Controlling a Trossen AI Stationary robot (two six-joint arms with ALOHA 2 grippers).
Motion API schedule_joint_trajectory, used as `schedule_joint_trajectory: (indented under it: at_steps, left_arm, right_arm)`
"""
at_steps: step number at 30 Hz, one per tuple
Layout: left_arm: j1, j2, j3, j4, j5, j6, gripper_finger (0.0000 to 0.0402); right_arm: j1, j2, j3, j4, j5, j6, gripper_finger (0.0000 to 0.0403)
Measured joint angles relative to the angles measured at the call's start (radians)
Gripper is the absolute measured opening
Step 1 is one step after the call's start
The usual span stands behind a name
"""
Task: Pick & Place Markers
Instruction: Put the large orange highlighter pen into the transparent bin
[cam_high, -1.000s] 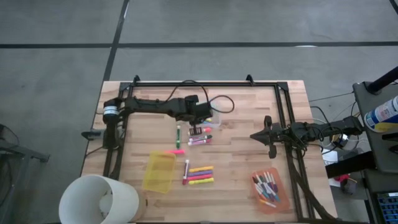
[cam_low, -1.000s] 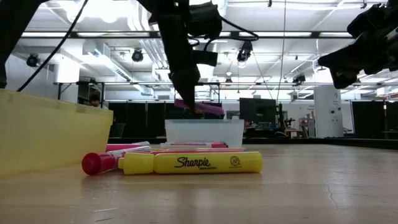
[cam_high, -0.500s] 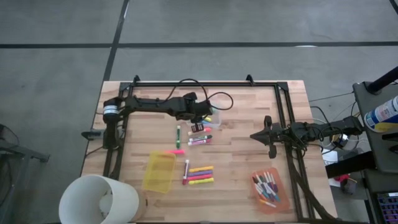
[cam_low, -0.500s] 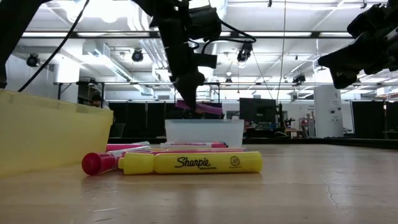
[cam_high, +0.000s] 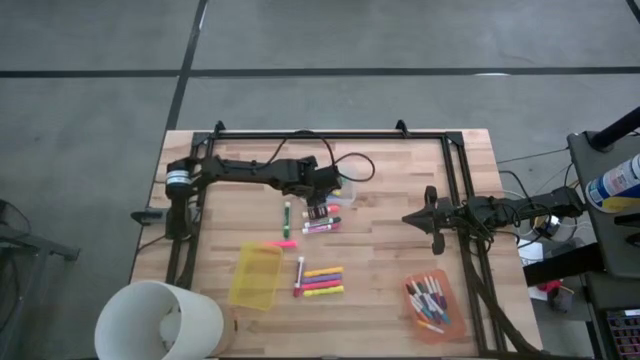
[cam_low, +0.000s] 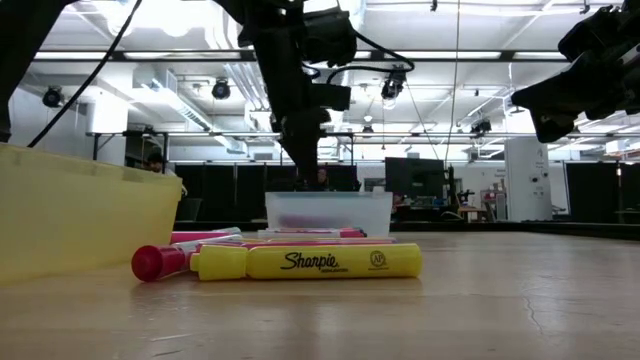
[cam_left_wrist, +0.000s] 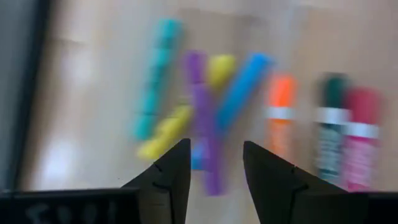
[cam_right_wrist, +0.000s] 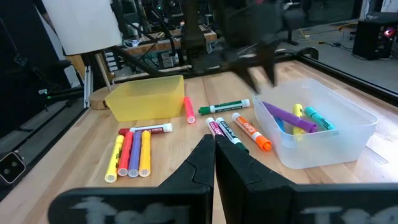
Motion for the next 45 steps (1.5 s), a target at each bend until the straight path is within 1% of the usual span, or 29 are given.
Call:
schedule_joint_trajectory:
  at_steps: [4,5,7,15,20,27,36,38,42,45]
  left_arm:
    - [-0.033,0.000,0.001,0.009,0.219,-0.024,0.0142]
    - [-0.043,0.000,0.001,0.015,0.258,-0.033,0.0142]
    - [-0.065,0.000,0.001,0.024,0.300,-0.048,0.0142]
    - [-0.154,0.000,0.001,0.028,0.314,-0.073,0.0142]
    - [-0.199,0.000,-0.001,0.049,0.314,-0.127,0.0142]
    - [-0.257,0.000,-0.068,0.195,0.348,-0.159,0.0142]
    - [-0.268,0.000,-0.142,0.270,0.348,-0.222,0.0142]
    - [-0.271,0.000,-0.159,0.288,0.362,-0.232,0.0142]
    - [-0.283,0.000,-0.202,0.392,0.380,-0.249,0.0142]
    - [-0.291,0.000,-0.225,0.411,0.393,-0.251,0.0142]
  right_arm:
    - [0.000,0.000,0.000,0.000,0.000,0.000,0.0009]
    - [0.000,0.000,0.000,0.000,0.000,0.000,0.0009]
    - [0.000,0.000,0.000,0.000,0.000,0.000,0.0009]
    - [0.000,0.000,0.000,0.000,0.000,0.000,0.0009]
    - [0.000,0.000,0.000,0.000,0.000,0.000,0.0009]
    - [0.000,0.000,0.000,0.000,0.000,0.000,0.0009]
    - [0.000,0.000,0.000,0.000,0.000,0.000,0.0009]
    - [0.000,0.000,0.000,0.000,0.000,0.000,0.0009]
    - [0.000,0.000,0.000,0.000,0.000,0.000,0.0009]
    - [0.000,0.000,0.000,0.000,0.000,0.000,0.0009]
